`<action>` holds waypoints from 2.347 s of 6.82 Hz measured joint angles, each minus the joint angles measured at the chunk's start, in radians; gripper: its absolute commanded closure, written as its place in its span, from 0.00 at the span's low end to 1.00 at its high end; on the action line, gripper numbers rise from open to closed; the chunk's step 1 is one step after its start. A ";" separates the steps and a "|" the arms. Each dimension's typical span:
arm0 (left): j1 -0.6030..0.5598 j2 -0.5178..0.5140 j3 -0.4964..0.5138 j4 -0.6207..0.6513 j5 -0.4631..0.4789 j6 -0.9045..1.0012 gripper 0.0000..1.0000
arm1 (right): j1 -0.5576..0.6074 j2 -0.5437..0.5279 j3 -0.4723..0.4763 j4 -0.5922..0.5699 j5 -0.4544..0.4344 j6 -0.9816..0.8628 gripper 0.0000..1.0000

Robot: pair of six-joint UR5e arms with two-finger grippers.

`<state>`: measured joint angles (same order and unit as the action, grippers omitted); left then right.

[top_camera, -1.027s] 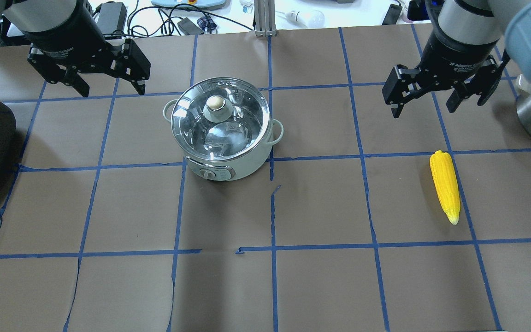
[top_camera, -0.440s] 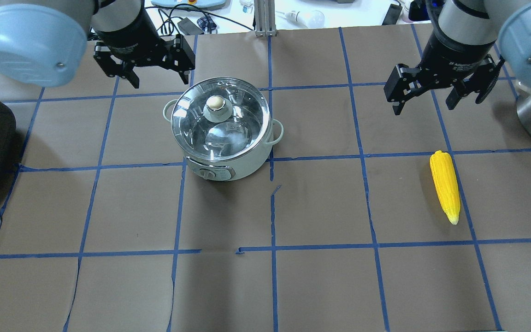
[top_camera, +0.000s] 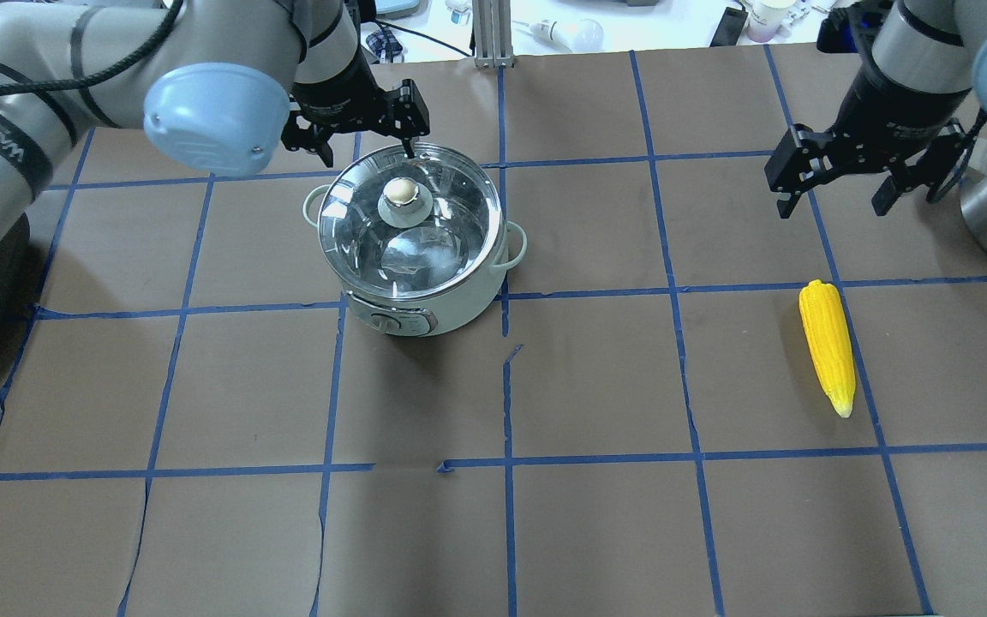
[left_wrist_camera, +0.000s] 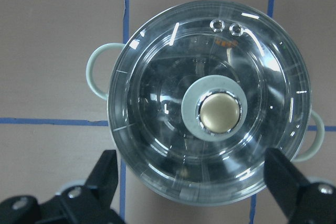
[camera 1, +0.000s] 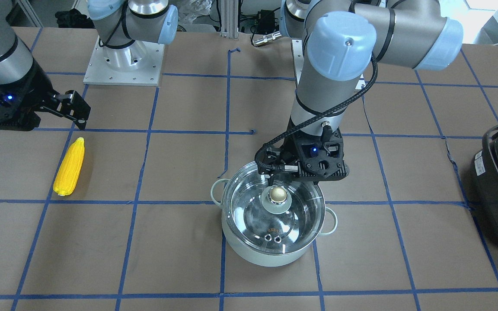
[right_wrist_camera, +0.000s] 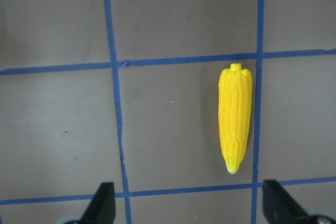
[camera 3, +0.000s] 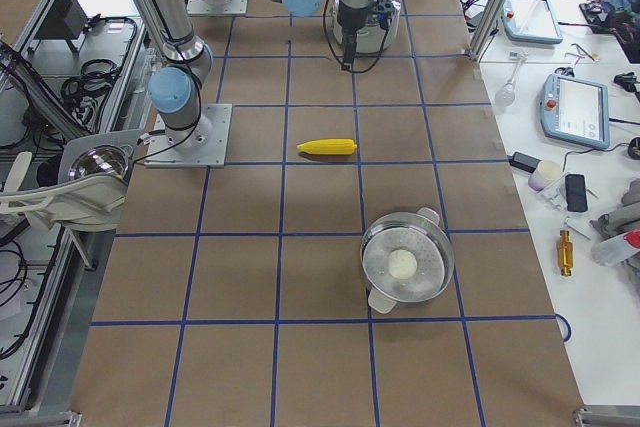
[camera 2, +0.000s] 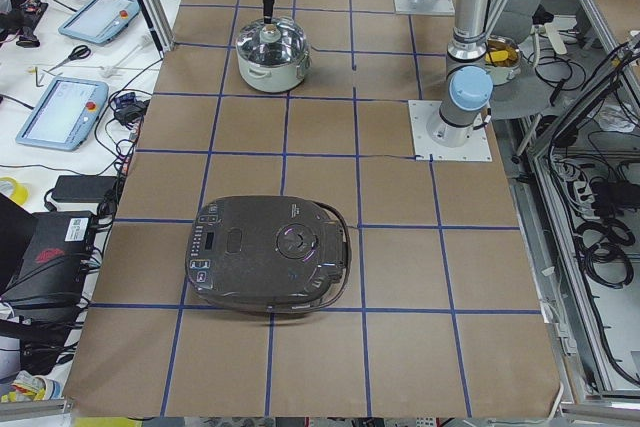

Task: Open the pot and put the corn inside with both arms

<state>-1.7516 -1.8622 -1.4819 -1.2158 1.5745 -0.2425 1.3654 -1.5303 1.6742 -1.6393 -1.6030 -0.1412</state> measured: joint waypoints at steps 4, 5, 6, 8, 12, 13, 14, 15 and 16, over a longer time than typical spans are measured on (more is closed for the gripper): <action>-0.018 -0.068 -0.025 0.051 0.007 0.011 0.10 | -0.148 0.085 0.289 -0.369 -0.007 -0.157 0.00; -0.018 -0.078 -0.027 0.054 0.005 0.012 0.18 | -0.185 0.103 0.330 -0.410 -0.007 -0.200 0.00; -0.018 -0.089 -0.026 0.056 0.004 0.012 0.33 | -0.206 0.126 0.363 -0.448 -0.002 -0.224 0.00; -0.017 -0.095 -0.024 0.057 0.003 0.012 0.78 | -0.216 0.188 0.397 -0.503 0.007 -0.236 0.00; -0.010 -0.068 0.030 0.004 -0.043 0.013 0.88 | -0.216 0.249 0.400 -0.617 0.007 -0.224 1.00; 0.009 -0.046 0.088 -0.088 -0.056 0.024 0.89 | -0.215 0.246 0.397 -0.623 0.009 -0.208 1.00; 0.046 -0.023 0.128 -0.173 -0.047 0.049 0.89 | -0.207 0.241 0.394 -0.624 0.009 -0.173 1.00; 0.104 -0.003 0.137 -0.211 -0.023 0.072 0.89 | -0.189 0.236 0.386 -0.625 0.006 -0.128 1.00; 0.176 0.007 0.123 -0.221 -0.004 0.088 0.89 | -0.149 0.232 0.359 -0.624 -0.001 -0.080 1.00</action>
<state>-1.5752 -1.8553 -1.3590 -1.4370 1.5709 -0.1544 1.2166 -1.2979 2.0334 -2.2630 -1.6041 -0.2216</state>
